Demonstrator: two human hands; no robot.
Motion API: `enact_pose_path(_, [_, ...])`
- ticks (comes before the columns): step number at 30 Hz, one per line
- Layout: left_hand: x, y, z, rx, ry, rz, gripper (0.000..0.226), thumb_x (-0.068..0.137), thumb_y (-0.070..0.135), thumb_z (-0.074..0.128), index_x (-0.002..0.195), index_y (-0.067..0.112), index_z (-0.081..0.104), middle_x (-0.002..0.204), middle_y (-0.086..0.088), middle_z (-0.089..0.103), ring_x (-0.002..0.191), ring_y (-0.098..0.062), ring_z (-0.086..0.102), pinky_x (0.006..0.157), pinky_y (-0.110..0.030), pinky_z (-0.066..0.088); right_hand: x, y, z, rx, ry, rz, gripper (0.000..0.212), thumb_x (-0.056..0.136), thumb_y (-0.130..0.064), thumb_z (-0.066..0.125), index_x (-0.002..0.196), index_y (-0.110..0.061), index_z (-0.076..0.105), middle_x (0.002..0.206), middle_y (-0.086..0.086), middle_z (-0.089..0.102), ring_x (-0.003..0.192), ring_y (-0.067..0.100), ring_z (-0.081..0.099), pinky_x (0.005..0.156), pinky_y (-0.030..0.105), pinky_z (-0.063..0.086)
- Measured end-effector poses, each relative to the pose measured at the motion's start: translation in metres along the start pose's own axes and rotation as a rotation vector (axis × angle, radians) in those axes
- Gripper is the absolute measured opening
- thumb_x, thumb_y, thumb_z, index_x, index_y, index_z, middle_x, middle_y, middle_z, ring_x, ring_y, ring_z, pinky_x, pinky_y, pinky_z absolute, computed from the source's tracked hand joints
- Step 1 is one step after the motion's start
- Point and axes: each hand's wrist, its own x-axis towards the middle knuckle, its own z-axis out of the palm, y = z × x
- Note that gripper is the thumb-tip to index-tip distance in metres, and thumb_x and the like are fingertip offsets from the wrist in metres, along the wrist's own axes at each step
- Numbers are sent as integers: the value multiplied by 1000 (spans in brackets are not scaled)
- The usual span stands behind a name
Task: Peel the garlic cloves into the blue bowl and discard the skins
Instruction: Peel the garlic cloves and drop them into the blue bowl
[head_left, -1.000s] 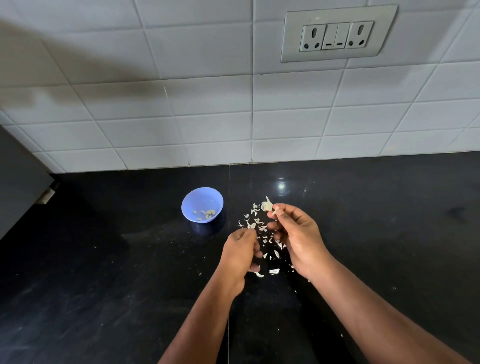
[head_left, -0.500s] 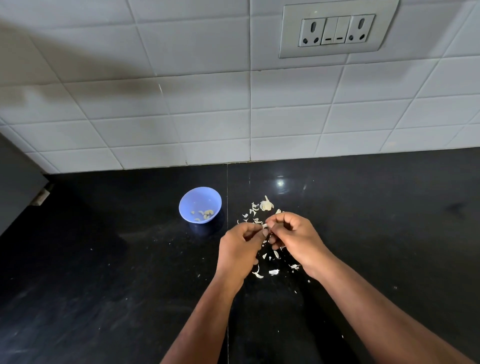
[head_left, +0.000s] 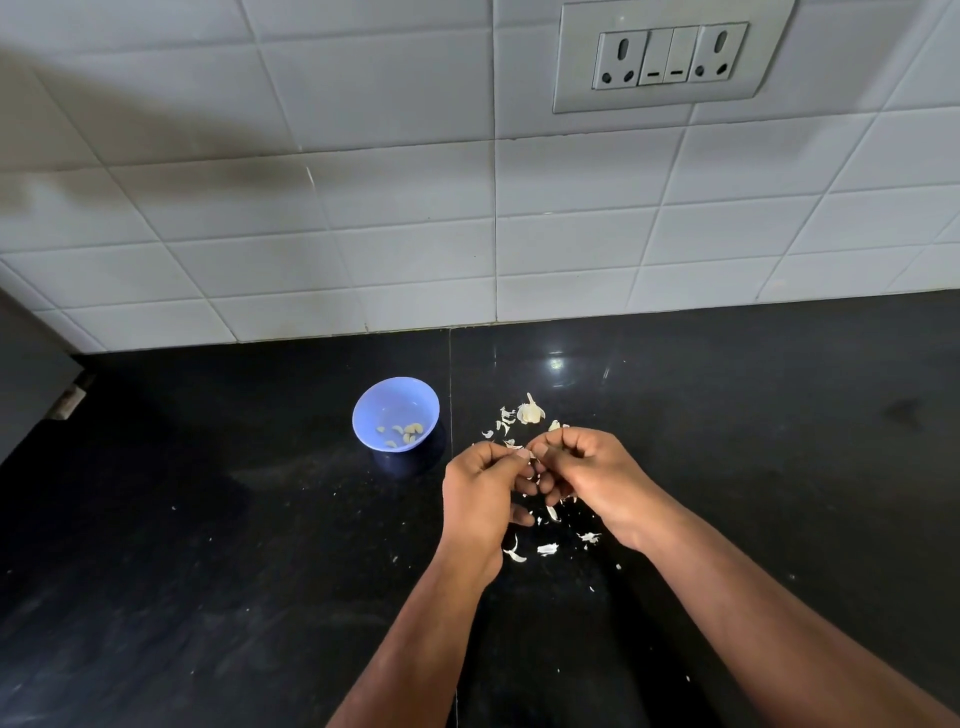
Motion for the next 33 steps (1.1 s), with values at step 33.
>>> enact_pose_path(33, [3,5,-1,159,53,11,30,106,21,49,81,8,61,71,-7,59,63,-13,61,51,-33,57,-6,2,8,239,235,-119,15,97,-11,72,107,-18,81,82,-1,72,70,8,61,59,21,50])
